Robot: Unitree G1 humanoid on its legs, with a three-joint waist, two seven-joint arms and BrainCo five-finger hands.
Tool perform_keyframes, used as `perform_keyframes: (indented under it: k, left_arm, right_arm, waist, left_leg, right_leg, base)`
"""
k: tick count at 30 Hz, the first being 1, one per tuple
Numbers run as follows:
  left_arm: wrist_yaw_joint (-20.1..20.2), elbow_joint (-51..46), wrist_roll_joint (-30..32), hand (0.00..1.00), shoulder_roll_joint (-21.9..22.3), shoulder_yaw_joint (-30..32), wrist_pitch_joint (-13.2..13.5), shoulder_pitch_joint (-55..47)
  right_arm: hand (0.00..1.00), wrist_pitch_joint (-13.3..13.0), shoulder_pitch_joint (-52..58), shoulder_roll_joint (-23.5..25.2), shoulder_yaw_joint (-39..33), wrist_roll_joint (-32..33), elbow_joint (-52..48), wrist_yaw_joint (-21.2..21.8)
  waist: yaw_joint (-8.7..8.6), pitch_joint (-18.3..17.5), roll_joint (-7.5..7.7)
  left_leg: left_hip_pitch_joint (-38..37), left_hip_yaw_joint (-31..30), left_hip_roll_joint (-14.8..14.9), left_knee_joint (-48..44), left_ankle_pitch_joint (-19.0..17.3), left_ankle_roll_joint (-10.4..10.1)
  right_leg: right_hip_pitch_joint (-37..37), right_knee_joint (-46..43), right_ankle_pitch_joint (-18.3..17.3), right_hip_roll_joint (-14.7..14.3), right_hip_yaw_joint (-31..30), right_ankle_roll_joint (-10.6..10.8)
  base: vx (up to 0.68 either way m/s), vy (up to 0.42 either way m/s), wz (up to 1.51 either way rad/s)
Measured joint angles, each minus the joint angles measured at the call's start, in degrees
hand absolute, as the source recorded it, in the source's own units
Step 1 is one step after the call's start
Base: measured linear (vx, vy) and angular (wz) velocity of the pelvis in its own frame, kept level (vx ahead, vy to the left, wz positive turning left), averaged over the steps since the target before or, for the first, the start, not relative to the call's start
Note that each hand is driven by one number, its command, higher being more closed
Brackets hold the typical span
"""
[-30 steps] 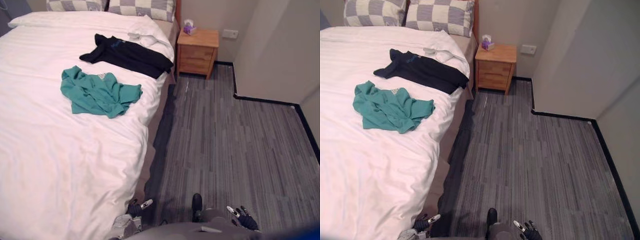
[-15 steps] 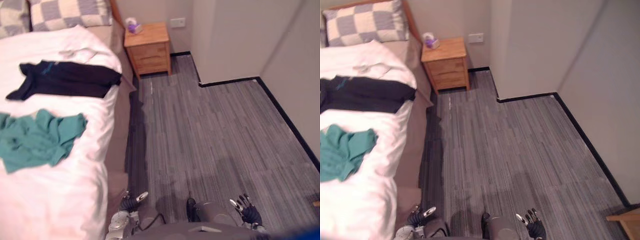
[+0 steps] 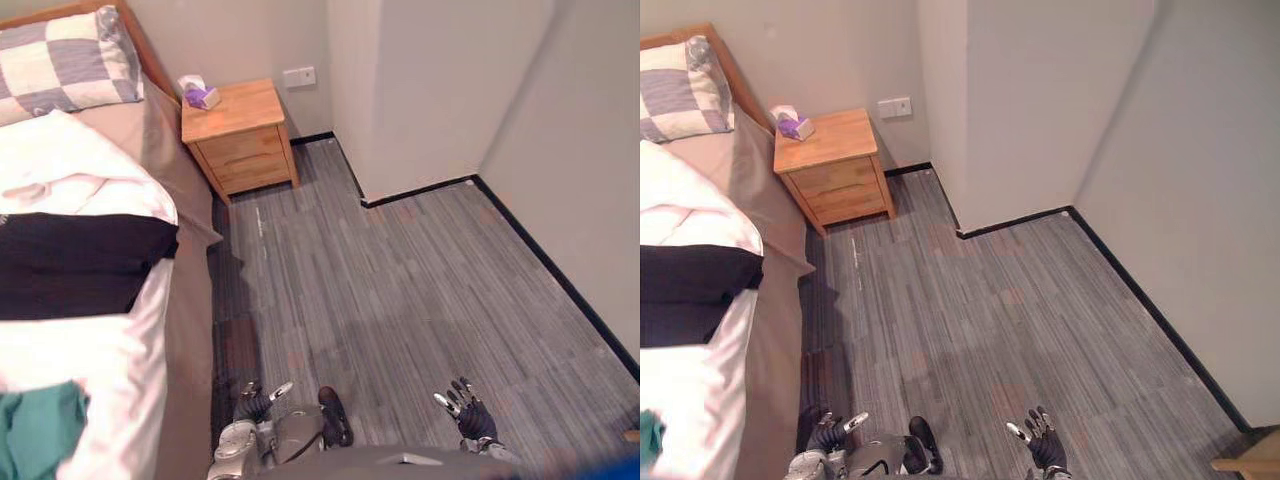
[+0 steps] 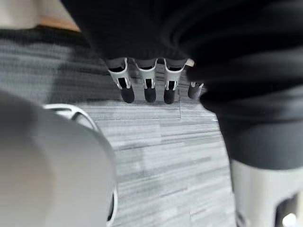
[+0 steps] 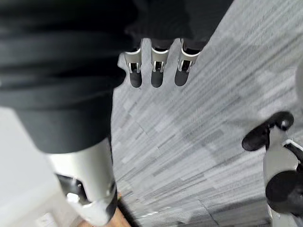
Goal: Tidy the bed and pick cloth on bed and put in laundry
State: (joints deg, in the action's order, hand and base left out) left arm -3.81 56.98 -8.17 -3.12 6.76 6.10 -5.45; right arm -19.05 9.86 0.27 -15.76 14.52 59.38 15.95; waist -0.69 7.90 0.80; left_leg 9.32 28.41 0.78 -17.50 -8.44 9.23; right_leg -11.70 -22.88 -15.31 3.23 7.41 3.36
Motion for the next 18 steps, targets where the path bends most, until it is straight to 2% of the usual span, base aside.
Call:
perform_keyframes:
  k: [2, 3, 4, 6, 8, 9, 10, 11, 12, 14, 15, 16, 17, 18]
  left_arm:
    - [-0.31, 0.62, 0.09, 0.0, -0.28, -0.12, -0.59, 0.06]
    - [-0.3, 1.5, 0.8, 0.0, -0.58, -0.79, -0.8, 0.09]
    - [-0.3, 2.17, 0.94, 0.0, -0.85, -1.6, -0.85, 0.01]
    - [-0.56, 3.03, 0.95, 0.0, -0.94, -2.11, -1.0, 0.23]
    - [-0.79, 3.15, 0.92, 0.0, -0.98, -2.14, -1.31, 0.18]
    - [-1.07, 3.8, 0.9, 0.0, -0.77, -2.04, -1.85, 0.35]
    - [-1.07, 3.94, 0.89, 0.0, -0.7, -1.94, -2.04, 0.78]
    - [-1.09, 3.84, 0.88, 0.0, -0.27, -0.63, -2.1, 0.95]
    - [-1.11, 3.79, 0.95, 0.0, 0.1, 0.43, -2.1, 0.91]
    - [-1.24, 2.94, 1.09, 0.0, 1.19, 3.37, -2.04, 0.34]
    - [-1.29, 2.59, 1.13, 0.0, 1.46, 3.95, -1.86, 0.09]
    - [-1.47, 2.3, 1.41, 0.0, 1.94, 5.28, -1.58, -0.25]
    - [-1.53, 2.48, 2.68, 0.0, 2.43, 5.75, -1.54, -0.71]
    - [-1.49, 2.95, 3.21, 0.0, 2.74, 5.66, -1.56, -0.8]
  right_arm:
    - [0.0, 0.33, 0.01, -0.12, -0.99, -0.09, 0.17, -0.17]
    - [0.0, 0.59, 0.0, -0.54, -1.88, 0.01, 0.36, -0.45]
    - [0.0, 0.62, 0.17, -0.88, -1.89, 0.26, 0.62, -0.47]
    - [0.0, 0.61, 0.68, -1.36, -1.86, 2.11, 0.53, -0.41]
    - [0.0, 0.6, 1.12, -1.22, -1.85, 2.36, 0.53, -0.41]
    - [0.0, 0.58, 2.05, -0.99, -1.84, 3.58, 0.53, -0.48]
    - [0.0, 0.57, 2.5, -0.85, -1.87, 4.31, 0.48, -0.59]
    - [0.0, 0.49, 3.57, -0.43, -2.01, 6.04, -0.05, -0.89]
    - [0.0, 0.51, 3.88, -0.41, -1.88, 6.74, -0.02, -0.96]
    - [0.0, 0.48, 4.11, -0.48, -0.48, 8.32, -0.04, -0.97]
    - [0.0, 0.4, 4.07, -0.7, 0.09, 8.38, -0.04, -0.97]
    - [0.0, 0.03, 4.08, -1.21, 1.5, 8.39, -0.07, -0.93]
    - [0.0, -0.44, 4.13, -1.69, 2.34, 8.87, -0.27, -0.94]
    - [0.0, -0.72, 4.09, -2.14, 2.69, 9.12, -0.34, -1.01]
  waist:
    - [-0.39, -0.17, 0.36]
    - [-1.41, -0.07, 0.56]
    - [-1.97, -0.03, 0.55]
    - [-2.16, 0.5, -0.06]
    - [-2.36, 0.6, 0.16]
    - [-3.17, 0.67, 0.24]
    - [-3.23, 0.67, 0.14]
    - [-3.2, 0.74, -0.01]
    - [-3.05, 0.73, -0.05]
    - [-3.0, 0.87, -0.37]
    - [-2.93, 0.85, -0.4]
    - [-2.88, 0.86, -0.36]
    - [-3.07, 0.69, -1.13]
    - [-3.05, 0.79, -1.77]
  left_leg:
    - [-2.86, -2.54, -1.68, 1.47, -1.02, -0.14]
    - [-7.18, -6.41, -3.51, 3.56, -2.27, -0.39]
    - [-9.82, -8.7, -4.4, 4.95, -2.35, -0.42]
    - [-16.87, -12.99, -5.39, 9.42, -2.61, -0.94]
    - [-19.46, -15.16, -5.39, 10.79, -2.71, -1.14]
    - [-21.46, -19.95, -4.73, 11.7, -3.92, -1.61]
    - [-21.82, -21.7, -4.22, 11.46, -4.82, -1.52]
    - [-22.65, -24.74, -3.23, 11.07, -5.98, -2.33]
    - [-23.02, -26.04, -2.64, 10.84, -6.6, -2.82]
    - [-24.61, -29.18, 0.44, 8.79, -9.81, -5.68]
    - [-25.08, -29.28, 1.2, 8.17, -10.95, -6.54]
    - [-26.72, -28.98, 2.53, 7.91, -12.93, -8.28]
    - [-28.63, -28.35, 4.58, 7.9, -14.27, -9.88]
    - [-29.3, -27.43, 5.65, 7.76, -14.12, -10.4]
  right_leg:
    - [3.38, -11.53, 3.04, 1.57, 1.45, 4.02]
    - [8.64, -27.03, 4.4, 3.13, 1.19, 6.23]
    - [11.18, -33.36, 4.01, 4.0, 1.3, 5.9]
    - [18.66, -39.26, 2.35, 5.38, 0.34, 4.62]
    - [21.52, -38.15, 1.26, 5.1, -0.99, 4.04]
    - [24.87, -32.08, 0.34, 4.93, -1.67, 3.41]
    - [25.56, -28.23, 0.34, 4.99, -1.67, 3.31]
    - [26.09, -19.18, 0.92, 5.0, -1.64, 2.43]
    - [26.28, -14.83, 1.43, 4.99, -1.61, 1.97]
    - [26.68, -1.69, 5.57, 4.77, -1.01, 0.4]
    - [27.1, 0.2, 6.62, 4.71, -0.79, 0.26]
    - [27.69, 2.56, 8.66, 4.08, -0.49, -0.09]
    - [28.05, 0.13, 13.74, 3.06, 0.0, -0.66]
    - [28.74, -2.76, 12.18, 2.4, 0.68, -1.61]
  base:
    - [0.47, 0.14, 0.72]
    - [0.49, 0.084, 1.15]
    - [0.53, 0.059, 1.27]
    - [0.36, -0.007, 1.01]
    - [0.26, -0.09, 0.96]
    - [0.25, -0.154, 1.27]
    - [0.32, -0.223, 1.68]
    - [0.24, -0.178, 1.12]
    - [0.34, -0.253, 1.22]
    - [0.44, -0.327, 0.81]
    - [0.45, -0.325, 0.28]
    - [0.5, -0.353, 0.03]
    - [0.57, -0.373, -0.05]
    - [0.68, -0.455, -0.04]
